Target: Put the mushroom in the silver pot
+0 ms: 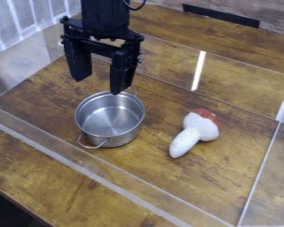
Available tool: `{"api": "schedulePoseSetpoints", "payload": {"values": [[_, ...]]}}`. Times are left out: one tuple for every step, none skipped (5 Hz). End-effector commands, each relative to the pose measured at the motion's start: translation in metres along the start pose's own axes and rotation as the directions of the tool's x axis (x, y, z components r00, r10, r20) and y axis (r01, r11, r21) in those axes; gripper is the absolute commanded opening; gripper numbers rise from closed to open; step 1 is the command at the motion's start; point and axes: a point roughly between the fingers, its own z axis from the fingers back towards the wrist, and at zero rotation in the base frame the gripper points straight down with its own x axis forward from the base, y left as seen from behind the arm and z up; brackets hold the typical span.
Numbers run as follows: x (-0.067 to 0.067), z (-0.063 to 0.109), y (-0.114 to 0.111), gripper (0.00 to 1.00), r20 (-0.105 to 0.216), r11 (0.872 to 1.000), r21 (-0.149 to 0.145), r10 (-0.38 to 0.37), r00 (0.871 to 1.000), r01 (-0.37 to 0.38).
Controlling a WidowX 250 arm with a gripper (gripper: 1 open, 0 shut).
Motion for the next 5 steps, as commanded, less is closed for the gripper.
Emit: {"api": "schedulePoseSetpoints", "payload": {"values": [[-0.002, -0.013, 0.006, 1.0, -0.029, 0.999, -0.006, -0.052, 0.998, 0.052], [0.006, -0.022, -0.007, 1.0, -0.045, 0.993, -0.015, -0.115, 0.992, 0.114], [0.022, -0.03, -0.035, 1.0, -0.029, 0.967, -0.015, -0.256, 0.966, 0.256], [0.039, -0.043, -0.066, 1.0, -0.012, 0.925, -0.006, -0.38, 0.925, 0.38], [0.049, -0.06, -0.085, 0.0, 0.014, 0.898, 0.0, -0.44, 0.898, 0.44]]}}
